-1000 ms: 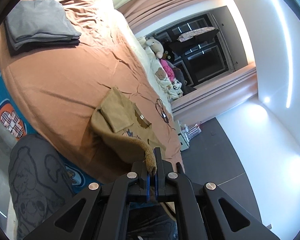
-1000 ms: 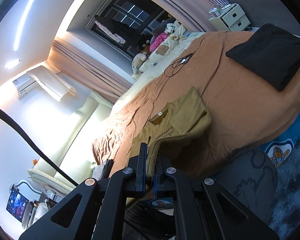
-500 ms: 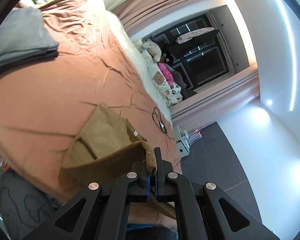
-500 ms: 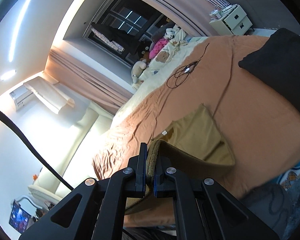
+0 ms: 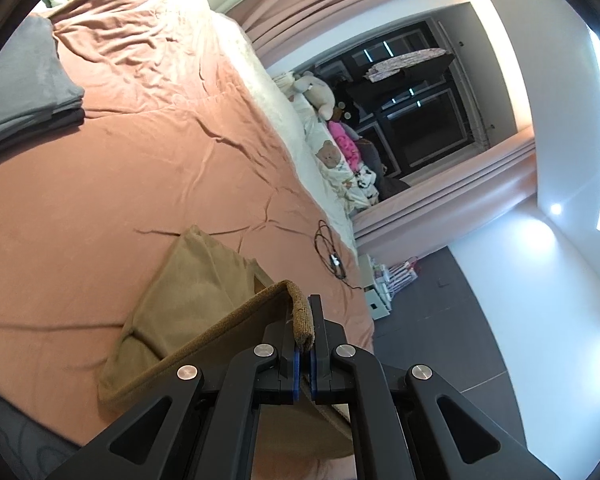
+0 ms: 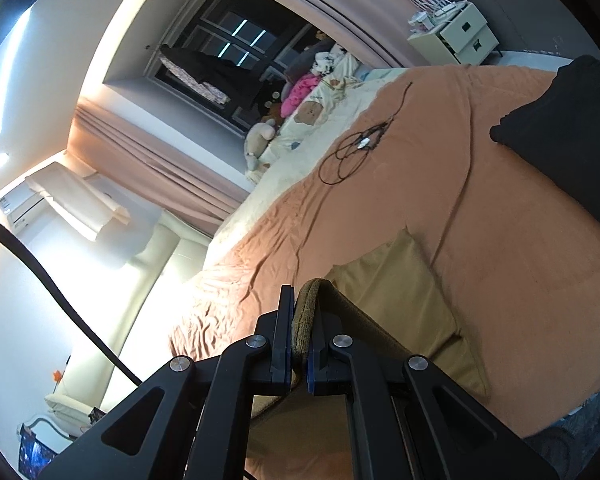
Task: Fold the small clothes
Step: 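Fold the held hem over toward the collar with both grippers, then open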
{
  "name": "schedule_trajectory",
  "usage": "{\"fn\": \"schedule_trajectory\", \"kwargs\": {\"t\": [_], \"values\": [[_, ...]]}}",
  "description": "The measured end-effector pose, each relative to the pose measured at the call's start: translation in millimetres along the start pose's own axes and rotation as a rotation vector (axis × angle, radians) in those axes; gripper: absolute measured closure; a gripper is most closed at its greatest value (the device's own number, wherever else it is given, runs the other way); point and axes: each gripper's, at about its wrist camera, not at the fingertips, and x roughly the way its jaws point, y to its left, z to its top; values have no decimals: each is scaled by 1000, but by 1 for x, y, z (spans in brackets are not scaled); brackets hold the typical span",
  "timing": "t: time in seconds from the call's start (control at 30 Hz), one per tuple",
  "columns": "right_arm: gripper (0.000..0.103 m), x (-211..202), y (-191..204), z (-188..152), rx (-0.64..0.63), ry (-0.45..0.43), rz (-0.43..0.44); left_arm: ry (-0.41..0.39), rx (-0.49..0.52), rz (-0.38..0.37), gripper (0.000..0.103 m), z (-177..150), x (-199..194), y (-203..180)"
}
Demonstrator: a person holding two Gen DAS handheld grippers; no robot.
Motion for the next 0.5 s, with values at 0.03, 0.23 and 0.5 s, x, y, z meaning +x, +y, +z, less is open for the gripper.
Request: {"fn": "schedule_trajectory", "kwargs": {"t": [0.03, 0.23, 0.5], "values": [[102, 6, -1, 2, 8, 5, -5, 4, 1, 9, 101, 3, 7, 0], [102, 39, 0, 21, 23, 38, -43, 30, -25, 62, 101, 17, 49, 13], [102, 87, -6, 42, 38, 98, -103, 90, -64, 144, 101, 32, 106, 44]]}}
